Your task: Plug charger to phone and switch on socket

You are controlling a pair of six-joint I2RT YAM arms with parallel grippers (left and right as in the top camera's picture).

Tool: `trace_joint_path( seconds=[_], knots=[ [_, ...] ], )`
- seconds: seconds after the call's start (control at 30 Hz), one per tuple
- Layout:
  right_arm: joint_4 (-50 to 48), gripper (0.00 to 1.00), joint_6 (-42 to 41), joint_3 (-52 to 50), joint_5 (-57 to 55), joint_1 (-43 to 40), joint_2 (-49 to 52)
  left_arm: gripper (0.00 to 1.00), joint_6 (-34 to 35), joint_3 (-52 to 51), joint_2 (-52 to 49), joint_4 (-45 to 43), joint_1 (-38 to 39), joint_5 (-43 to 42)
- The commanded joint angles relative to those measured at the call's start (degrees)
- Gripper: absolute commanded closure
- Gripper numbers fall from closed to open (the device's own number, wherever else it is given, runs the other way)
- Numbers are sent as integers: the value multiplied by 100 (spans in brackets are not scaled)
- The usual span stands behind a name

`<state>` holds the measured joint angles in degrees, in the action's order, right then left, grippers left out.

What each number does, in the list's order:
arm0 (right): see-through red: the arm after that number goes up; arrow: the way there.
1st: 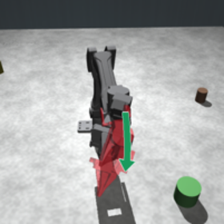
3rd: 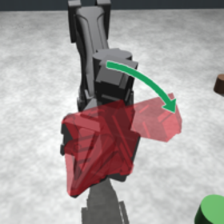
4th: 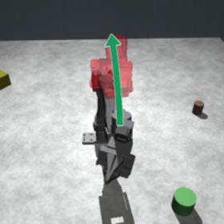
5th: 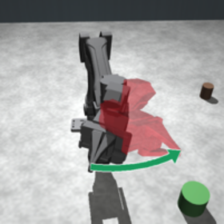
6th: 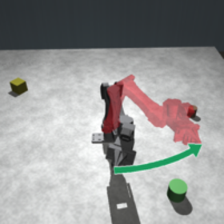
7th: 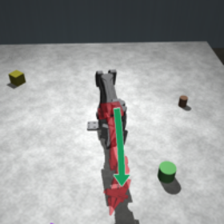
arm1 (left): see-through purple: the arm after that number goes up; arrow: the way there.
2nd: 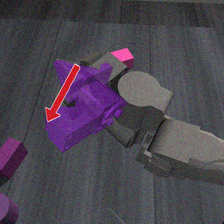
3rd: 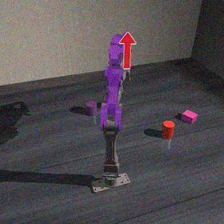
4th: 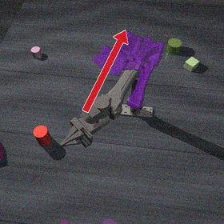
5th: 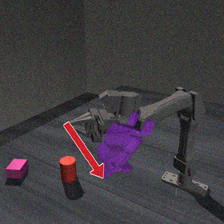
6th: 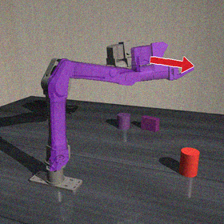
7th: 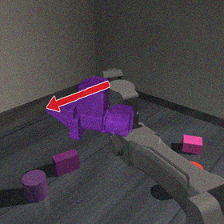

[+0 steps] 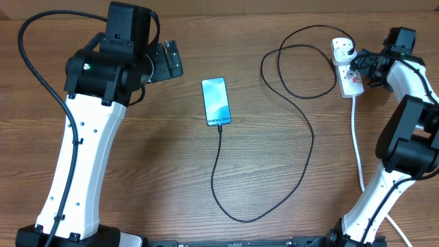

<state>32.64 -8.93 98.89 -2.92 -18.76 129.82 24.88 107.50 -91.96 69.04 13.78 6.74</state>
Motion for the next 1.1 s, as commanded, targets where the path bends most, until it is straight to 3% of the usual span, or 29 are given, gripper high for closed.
trace_joint_path(
  seconds=[0.0,0.83,1.07],
  knots=[
    [87,0,197,-26,796,376,223,0,-66,-15,-20,0,-26,116],
    [157,0,197,2,1075,380,446,0,-66,-15,-20,0,-26,116],
    [584,0,103,328,1049,315,306,0,-66,-15,-20,0,-26,116]
  ],
)
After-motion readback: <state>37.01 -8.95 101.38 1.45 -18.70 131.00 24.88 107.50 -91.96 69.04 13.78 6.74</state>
